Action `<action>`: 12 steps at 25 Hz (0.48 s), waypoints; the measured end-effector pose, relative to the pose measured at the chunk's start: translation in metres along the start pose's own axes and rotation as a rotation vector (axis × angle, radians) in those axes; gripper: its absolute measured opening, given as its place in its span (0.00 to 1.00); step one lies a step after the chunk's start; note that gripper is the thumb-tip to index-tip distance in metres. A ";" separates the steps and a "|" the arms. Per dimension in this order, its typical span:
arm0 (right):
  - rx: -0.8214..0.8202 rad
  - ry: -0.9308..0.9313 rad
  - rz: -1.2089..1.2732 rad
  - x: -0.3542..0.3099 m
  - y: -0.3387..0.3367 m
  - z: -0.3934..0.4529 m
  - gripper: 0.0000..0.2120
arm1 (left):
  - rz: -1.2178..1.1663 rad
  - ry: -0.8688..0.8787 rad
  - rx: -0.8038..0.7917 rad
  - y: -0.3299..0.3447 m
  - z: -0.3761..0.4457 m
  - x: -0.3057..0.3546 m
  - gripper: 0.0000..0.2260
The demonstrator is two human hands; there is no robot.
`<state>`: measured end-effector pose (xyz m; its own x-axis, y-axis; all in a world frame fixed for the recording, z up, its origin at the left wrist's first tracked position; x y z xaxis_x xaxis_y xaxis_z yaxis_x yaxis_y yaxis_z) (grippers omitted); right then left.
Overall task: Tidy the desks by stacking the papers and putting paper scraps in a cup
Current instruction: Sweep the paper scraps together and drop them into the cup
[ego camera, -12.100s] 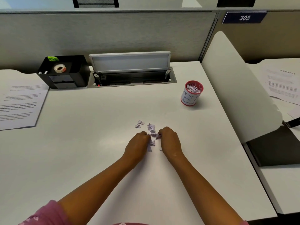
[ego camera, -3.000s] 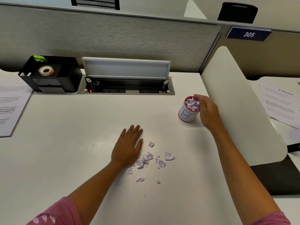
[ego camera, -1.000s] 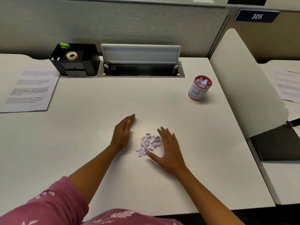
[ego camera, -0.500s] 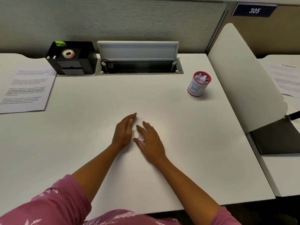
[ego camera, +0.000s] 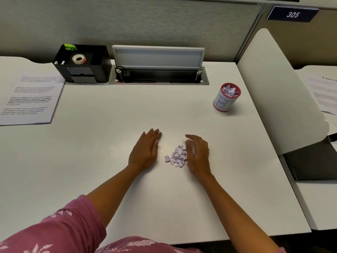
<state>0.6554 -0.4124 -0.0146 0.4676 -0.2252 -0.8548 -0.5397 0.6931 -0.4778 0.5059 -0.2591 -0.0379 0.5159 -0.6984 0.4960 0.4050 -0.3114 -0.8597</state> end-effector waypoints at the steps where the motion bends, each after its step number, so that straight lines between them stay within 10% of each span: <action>1: -0.059 -0.003 -0.171 0.000 -0.001 -0.002 0.26 | 0.039 0.002 -0.004 0.001 0.001 0.001 0.19; 5: -0.291 -0.104 -0.681 -0.007 0.019 -0.013 0.48 | 0.137 0.015 -0.011 0.004 0.002 0.002 0.19; 12: -0.248 -0.334 -0.728 -0.022 0.052 0.000 0.10 | 0.138 0.000 -0.013 0.003 0.000 0.002 0.20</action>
<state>0.6169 -0.3710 -0.0205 0.9206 -0.3163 -0.2289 -0.1425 0.2736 -0.9512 0.5082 -0.2613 -0.0396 0.5658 -0.7355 0.3728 0.3203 -0.2206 -0.9213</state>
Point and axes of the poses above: each hand's wrist, its own z-axis towards the middle knuckle, its own y-axis out of the palm, x = y × z, the point moved 5 cm from there along z, towards the middle knuckle, and after that the axes turned 9 degrees about z, right-handed, at the moved point
